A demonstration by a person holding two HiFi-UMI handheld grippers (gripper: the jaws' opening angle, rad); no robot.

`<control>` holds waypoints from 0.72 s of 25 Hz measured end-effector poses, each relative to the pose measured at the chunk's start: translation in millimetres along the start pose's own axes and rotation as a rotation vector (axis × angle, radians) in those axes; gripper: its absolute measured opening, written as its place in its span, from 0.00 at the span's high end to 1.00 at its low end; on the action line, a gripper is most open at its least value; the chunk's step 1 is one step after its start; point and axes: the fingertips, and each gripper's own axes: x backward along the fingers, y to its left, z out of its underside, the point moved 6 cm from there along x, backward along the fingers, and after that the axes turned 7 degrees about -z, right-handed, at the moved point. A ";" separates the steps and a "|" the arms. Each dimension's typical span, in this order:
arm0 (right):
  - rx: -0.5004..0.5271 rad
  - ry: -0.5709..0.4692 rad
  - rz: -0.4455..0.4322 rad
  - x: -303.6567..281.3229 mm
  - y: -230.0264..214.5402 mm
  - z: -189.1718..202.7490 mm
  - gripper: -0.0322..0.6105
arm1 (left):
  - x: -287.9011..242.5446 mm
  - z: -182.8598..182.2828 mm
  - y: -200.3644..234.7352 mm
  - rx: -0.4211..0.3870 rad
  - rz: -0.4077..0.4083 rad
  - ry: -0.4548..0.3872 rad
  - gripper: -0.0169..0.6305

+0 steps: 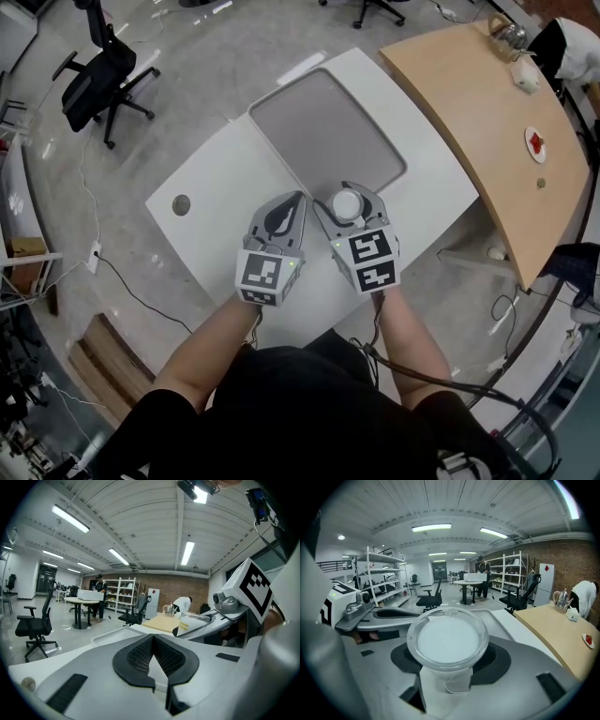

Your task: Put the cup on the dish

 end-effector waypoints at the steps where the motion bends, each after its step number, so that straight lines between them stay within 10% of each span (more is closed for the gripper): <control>1: 0.000 0.000 0.002 -5.0 -5.3 -0.2 0.56 | -7.0 0.7 2.6 0.001 -0.002 -0.005 0.96; 18: 0.007 0.011 0.022 -94.1 -89.7 -9.2 0.56 | -108.6 12.0 47.8 0.019 -0.077 0.007 0.96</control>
